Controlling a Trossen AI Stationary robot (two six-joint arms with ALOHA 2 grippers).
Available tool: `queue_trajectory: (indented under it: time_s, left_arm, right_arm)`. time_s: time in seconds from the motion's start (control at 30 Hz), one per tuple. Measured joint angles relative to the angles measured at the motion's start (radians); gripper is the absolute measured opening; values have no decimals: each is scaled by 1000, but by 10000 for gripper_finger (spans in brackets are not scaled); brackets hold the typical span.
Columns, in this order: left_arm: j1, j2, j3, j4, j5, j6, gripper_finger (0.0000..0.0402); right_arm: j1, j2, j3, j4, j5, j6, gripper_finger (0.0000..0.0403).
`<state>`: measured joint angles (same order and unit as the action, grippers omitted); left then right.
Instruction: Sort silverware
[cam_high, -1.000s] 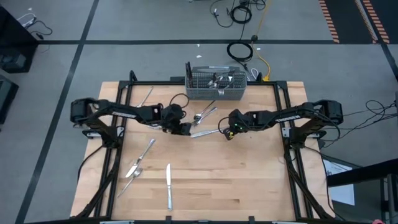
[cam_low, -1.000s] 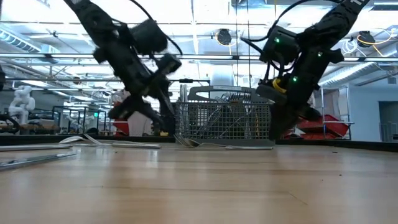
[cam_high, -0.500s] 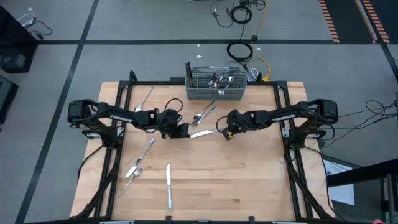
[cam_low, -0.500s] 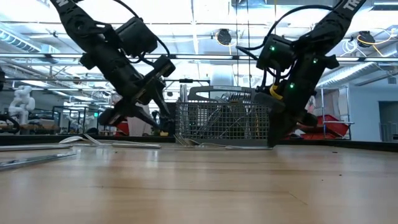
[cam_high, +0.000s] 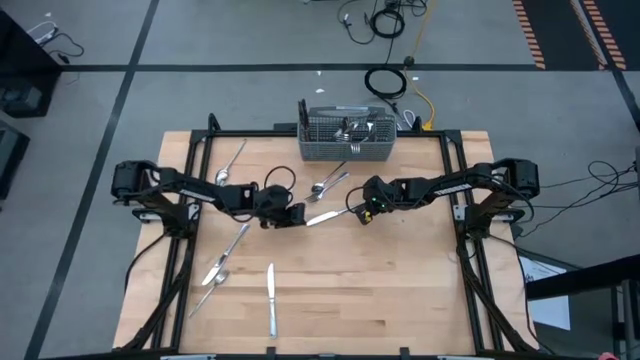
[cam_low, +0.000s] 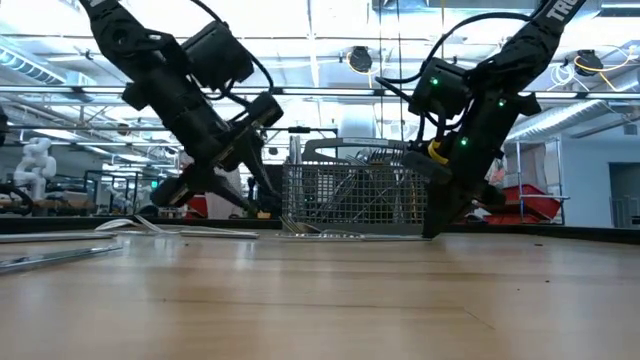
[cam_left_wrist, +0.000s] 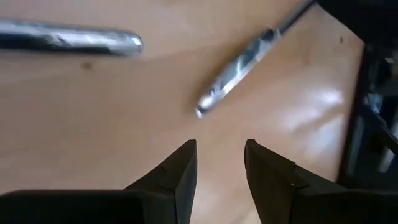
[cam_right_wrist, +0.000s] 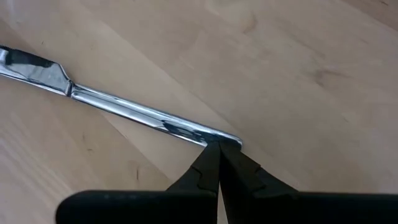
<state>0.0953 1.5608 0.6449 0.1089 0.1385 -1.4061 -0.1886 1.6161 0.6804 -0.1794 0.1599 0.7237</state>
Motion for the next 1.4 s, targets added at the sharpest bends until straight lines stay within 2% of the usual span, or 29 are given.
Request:
queue_trajectory:
  time_s: [0.13,0.33,0.8,0.93,1.13,1.2,1.4]
  left_arm:
    - [-2,72,0,26,-28,1,139]
    - [-2,171,2,206,-25,-31,139]
    - [-6,241,5,267,-20,-12,135]
    - [-10,246,5,303,-21,7,107]
    - [-10,247,5,312,-19,48,19]
    - [-10,247,5,309,-5,55,8]
    - [-8,246,3,305,54,81,49]
  right_arm:
    - [0,1,-1,0,-3,-3,0]
    - [0,2,-2,-1,-6,-12,0]
    - [0,3,-3,25,-10,-29,0]
    - [-1,3,-3,33,-9,-29,0]
    - [-1,5,-3,36,-9,-29,0]
    - [-1,5,-3,37,-9,-29,0]
    - [-1,5,-3,32,-9,-10,0]
